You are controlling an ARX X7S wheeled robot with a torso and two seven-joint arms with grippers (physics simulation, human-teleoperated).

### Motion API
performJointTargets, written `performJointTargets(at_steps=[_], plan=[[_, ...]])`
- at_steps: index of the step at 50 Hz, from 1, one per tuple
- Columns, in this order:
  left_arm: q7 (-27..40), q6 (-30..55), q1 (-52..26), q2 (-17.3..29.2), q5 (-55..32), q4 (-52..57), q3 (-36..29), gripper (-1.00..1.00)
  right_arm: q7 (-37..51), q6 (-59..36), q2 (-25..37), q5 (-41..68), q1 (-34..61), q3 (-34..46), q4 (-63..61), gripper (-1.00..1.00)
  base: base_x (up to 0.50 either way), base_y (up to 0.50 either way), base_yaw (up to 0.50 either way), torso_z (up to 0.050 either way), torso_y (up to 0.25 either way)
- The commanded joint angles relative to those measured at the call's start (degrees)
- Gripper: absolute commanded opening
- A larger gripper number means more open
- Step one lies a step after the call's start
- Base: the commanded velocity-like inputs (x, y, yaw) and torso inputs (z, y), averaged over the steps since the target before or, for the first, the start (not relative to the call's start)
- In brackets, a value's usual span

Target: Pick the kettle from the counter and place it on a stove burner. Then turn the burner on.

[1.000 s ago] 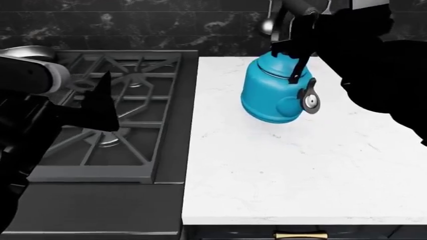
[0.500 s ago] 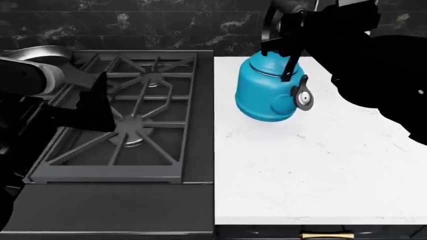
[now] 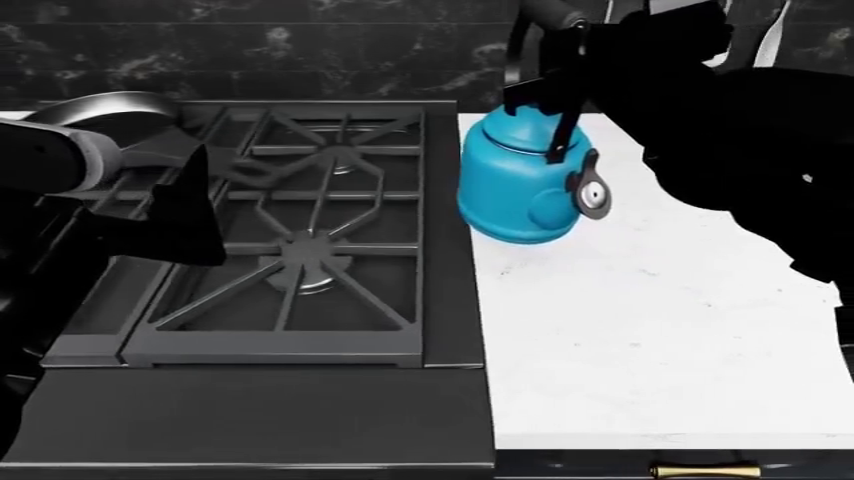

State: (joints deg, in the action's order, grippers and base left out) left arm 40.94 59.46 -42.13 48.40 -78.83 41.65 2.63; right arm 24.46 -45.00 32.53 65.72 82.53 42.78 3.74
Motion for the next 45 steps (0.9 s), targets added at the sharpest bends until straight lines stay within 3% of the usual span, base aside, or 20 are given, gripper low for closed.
performJointTargets(at_steps=[1, 45], plan=[[0.13, -0.2, 0.37, 0.45, -0.3, 0.09, 0.22, 1.0, -1.36, 0.62, -0.95, -2.98, 1.23, -0.44, 1.02, -1.0, 0.0, 0.19, 0.0, 0.0, 0.0], [0.27, -1.33, 1.02, 1.48, -0.79, 0.29, 0.15, 1.0, -2.67, 1.25, -1.96, -3.59, 1.79, 0.16, 1.69, -1.0, 0.0, 0.2, 0.0, 0.0, 0.001]])
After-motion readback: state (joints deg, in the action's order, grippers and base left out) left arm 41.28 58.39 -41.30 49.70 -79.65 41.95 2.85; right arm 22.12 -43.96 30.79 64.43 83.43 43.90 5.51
